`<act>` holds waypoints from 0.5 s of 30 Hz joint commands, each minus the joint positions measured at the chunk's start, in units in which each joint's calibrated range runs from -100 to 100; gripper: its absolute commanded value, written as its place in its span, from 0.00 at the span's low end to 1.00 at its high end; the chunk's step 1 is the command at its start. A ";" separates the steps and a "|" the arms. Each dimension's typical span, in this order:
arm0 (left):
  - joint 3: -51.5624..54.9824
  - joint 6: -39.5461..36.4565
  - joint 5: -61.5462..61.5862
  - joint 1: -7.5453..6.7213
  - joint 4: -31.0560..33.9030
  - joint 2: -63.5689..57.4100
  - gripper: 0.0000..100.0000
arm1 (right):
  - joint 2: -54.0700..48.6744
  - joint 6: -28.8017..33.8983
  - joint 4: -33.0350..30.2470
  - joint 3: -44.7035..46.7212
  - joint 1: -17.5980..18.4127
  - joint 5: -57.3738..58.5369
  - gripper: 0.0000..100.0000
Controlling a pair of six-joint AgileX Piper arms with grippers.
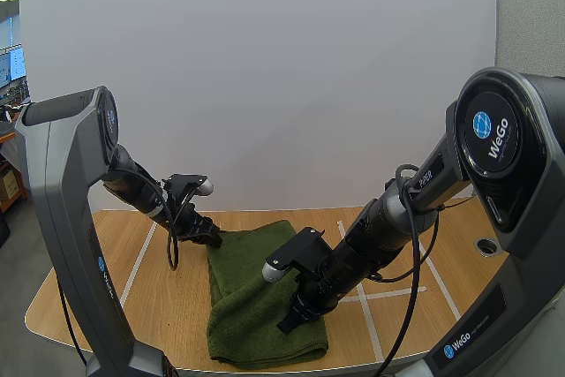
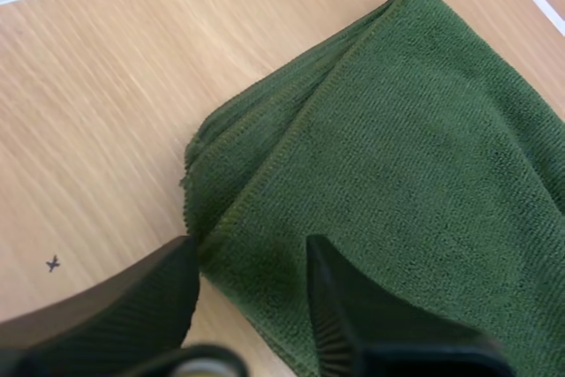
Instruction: Fold the towel
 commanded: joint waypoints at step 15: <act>-0.50 1.30 3.47 -0.26 -2.24 2.55 0.39 | -0.34 0.54 -1.59 0.85 -0.23 1.63 0.00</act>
